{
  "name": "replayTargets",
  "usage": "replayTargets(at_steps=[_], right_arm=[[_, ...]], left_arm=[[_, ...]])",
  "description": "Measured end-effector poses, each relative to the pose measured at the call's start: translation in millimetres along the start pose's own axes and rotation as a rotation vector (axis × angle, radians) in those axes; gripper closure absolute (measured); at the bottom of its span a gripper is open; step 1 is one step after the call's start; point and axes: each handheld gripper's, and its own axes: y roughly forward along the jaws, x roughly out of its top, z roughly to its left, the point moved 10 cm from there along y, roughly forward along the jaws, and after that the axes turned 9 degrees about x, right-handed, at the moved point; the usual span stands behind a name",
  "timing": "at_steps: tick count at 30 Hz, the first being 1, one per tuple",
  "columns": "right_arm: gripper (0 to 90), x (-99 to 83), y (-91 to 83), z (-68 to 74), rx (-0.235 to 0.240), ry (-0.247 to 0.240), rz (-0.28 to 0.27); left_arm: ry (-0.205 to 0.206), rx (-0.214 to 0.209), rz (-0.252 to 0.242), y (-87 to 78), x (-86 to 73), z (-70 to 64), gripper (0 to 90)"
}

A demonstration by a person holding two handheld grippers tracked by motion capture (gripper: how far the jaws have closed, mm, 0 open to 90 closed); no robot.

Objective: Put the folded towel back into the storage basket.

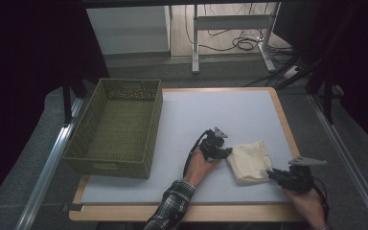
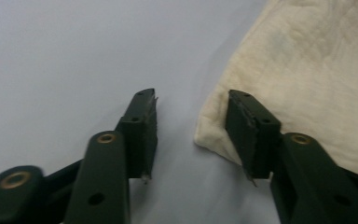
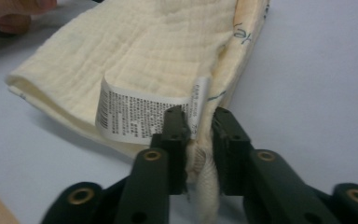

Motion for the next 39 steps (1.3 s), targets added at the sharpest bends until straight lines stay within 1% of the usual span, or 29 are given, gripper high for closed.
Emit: replayTargets(at_steps=[1, 2, 3, 4, 5, 8, 10, 12, 15, 18, 20, 21, 22, 24, 29, 30, 33, 39], right_arm=[[80.7, 0.1, 0.2, 0.2, 0.005, 0.007, 0.007], [81.6, 0.7, 0.5, 0.9, 0.007, 0.012, 0.013], [82.1, 1.1, 0.7, 1.2, 0.005, 0.005, 0.022], [82.4, 1.4, 0.7, 1.6, 0.002, 0.003, 0.026], [82.8, 1.7, 0.7, 1.9, -0.002, -0.002, 0.032], [83.5, 2.8, 0.0, 1.9, 0.005, 0.003, 0.027], [83.7, 4.6, -0.9, 2.8, 0.017, 0.005, 0.018], [83.7, 9.0, -3.2, 6.1, 0.039, 0.015, 0.002], [83.6, 17.0, -4.3, 11.9, 0.052, -0.001, -0.015], [83.6, 25.6, -4.0, 18.7, 0.068, -0.014, -0.032], [83.5, 30.2, -4.0, 22.2, 0.074, -0.023, -0.038], [83.5, 31.8, -4.1, 23.7, 0.074, -0.026, -0.041], [83.5, 34.2, -4.1, 26.3, 0.076, -0.033, -0.043], [83.4, 38.6, -4.6, 31.1, 0.08, -0.048, -0.051], [83.3, 48.0, -3.5, 39.7, 0.085, -0.074, -0.058], [83.3, 48.8, -2.8, 40.4, 0.083, -0.075, -0.056], [83.2, 52.6, 1.2, 44.1, 0.092, -0.08, -0.058], [83.2, 59.1, 7.9, 51.2, 0.107, -0.095, -0.063]], left_arm=[[-0.003, -0.012, 0.01, -0.6, 0.0, -1.2, 61.3], [-0.005, -0.033, 0.016, -1.0, 0.0, -3.3, 67.0], [-0.003, -0.06, 0.019, -1.3, 0.0, -5.8, 74.1], [-0.005, -0.078, 0.018, -1.3, 0.1, -8.7, 81.9], [-0.001, -0.079, 0.018, -1.4, 0.2, -9.1, 84.3], [0.011, -0.08, 0.024, -2.9, 2.0, -8.4, 86.5], [0.015, -0.064, 0.001, -6.1, 6.3, -5.3, 87.1], [0.005, -0.067, -0.021, -12.1, 12.3, -3.4, 87.1], [0.027, -0.042, -0.043, -22.5, 19.7, 0.5, 87.1], [0.031, -0.024, -0.057, -31.0, 23.8, 5.1, 87.1], [0.032, -0.016, -0.059, -34.8, 24.5, 7.5, 87.1], [0.041, -0.01, -0.055, -37.4, 24.0, 9.9, 87.1], [0.039, -0.009, -0.056, -38.5, 24.0, 10.6, 87.0], [0.049, 0.001, -0.054, -42.0, 23.3, 13.6, 87.0], [0.05, 0.015, -0.063, -51.3, 24.8, 18.7, 86.9], [0.057, 0.02, -0.062, -53.8, 24.9, 20.6, 86.8], [0.054, 0.029, -0.067, -59.0, 26.2, 23.7, 86.8], [0.064, 0.053, -0.069, -70.8, 27.9, 32.6, 86.7]])
